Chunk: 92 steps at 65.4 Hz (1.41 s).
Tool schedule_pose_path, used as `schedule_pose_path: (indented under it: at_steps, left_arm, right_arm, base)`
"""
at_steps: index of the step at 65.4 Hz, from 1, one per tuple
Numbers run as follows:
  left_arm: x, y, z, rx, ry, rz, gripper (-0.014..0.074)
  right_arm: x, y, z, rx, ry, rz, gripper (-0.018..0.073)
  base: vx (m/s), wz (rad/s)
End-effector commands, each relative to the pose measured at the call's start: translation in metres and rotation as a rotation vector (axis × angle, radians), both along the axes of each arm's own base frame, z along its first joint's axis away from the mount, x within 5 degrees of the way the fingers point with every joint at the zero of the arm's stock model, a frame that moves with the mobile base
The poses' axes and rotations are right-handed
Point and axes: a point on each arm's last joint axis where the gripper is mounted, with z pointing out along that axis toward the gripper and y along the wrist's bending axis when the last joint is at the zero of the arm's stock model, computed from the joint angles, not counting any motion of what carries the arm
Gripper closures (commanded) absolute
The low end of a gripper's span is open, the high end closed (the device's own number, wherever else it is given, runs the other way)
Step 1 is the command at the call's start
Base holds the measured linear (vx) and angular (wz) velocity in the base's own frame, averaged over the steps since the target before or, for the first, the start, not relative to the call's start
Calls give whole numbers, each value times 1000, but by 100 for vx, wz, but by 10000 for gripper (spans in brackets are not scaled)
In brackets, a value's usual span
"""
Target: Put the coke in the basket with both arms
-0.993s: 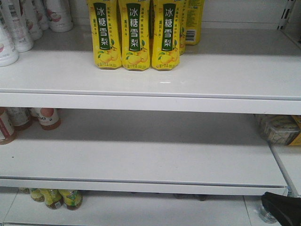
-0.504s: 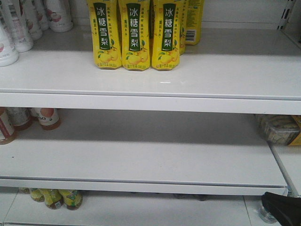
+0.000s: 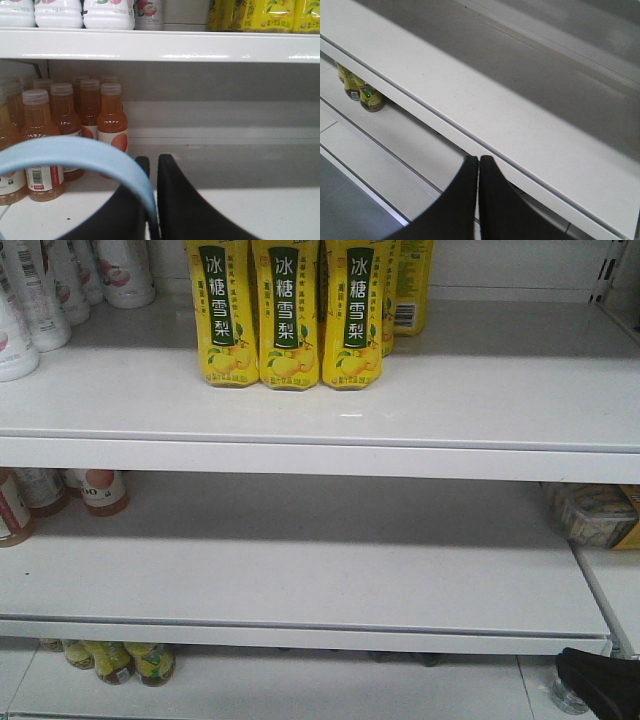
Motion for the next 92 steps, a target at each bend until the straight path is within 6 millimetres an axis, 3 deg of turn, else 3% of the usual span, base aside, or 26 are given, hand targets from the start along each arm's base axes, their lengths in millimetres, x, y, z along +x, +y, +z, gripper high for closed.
schedule_pose_path:
  at_steps: [1, 15, 29, 46, 60, 75, 92]
  left_arm:
    - [-3, -1, 13, 86, -168, -6, 603]
    - [-3, -1, 13, 86, -168, -6, 603]
    - [-3, -1, 13, 86, -167, -6, 603]
    - [-3, -1, 13, 86, -167, -6, 603]
    - [-3, -1, 13, 86, -165, -6, 603]
    - [-3, -1, 13, 86, -165, -6, 603]
    - [-3, -1, 13, 86, -165, -6, 603]
  right_arm:
    - [4, 1, 14, 19, -89, 9, 564]
    - [5, -1, 9, 54, -66, -45, 564]
    - [1, -17, -41, 266, -73, -264, 564]
    - [-19, -33, -66, 433, -225, -428, 564]
    - [-26, -42, -54, 435, -428, -524, 564]
    - [-28, -41, -36, 382, -649, -472, 564]
    - [-28, -40, -38, 273, -664, -447, 564]
  base:
    - [0, 0]
    - [0, 0]
    - [0, 0]
    - [0, 0]
    - [0, 0]
    - [0, 0]
    - [0, 0]
